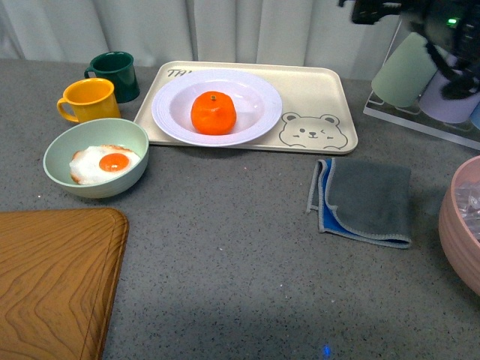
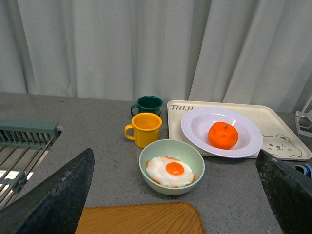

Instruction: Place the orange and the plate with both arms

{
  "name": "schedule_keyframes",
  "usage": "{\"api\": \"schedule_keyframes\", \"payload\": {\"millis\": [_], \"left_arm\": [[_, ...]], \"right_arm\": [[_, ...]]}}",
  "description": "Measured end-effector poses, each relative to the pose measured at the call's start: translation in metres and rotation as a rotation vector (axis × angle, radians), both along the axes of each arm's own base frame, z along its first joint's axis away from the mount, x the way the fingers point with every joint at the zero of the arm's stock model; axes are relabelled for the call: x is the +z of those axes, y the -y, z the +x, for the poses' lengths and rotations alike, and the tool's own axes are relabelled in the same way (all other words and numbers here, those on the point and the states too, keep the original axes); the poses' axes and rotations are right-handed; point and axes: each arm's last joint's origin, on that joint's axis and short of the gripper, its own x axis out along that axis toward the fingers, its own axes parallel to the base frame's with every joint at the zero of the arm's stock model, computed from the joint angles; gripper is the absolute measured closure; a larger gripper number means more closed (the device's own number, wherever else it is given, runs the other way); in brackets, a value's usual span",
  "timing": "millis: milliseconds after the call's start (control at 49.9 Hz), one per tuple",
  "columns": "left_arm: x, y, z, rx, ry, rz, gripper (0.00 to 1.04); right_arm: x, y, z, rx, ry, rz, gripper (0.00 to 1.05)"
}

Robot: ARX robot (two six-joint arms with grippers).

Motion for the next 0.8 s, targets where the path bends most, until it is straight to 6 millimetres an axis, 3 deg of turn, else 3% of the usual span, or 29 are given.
{"api": "schedule_keyframes", "payload": {"millis": [160, 360, 721, 801], "left_arm": [[0.0, 0.0, 0.0, 0.0, 0.0, 0.0, 0.07], [0.0, 0.0, 0.0, 0.0, 0.0, 0.0, 0.07], [0.0, 0.0, 0.0, 0.0, 0.0, 0.0, 0.07], [0.0, 0.0, 0.0, 0.0, 0.0, 0.0, 0.07]], "right_arm": [[0.007, 0.035, -0.075, -0.03, 0.06, -0.029, 0.75], [0.005, 0.05, -0.122, -0.03, 0.03, -0.04, 1.04], [0.021, 0.071, -0.205, -0.03, 0.035, -0.042, 1.04], [0.02, 0.073, -0.214, -0.026, 0.028, -0.042, 1.04]]}}
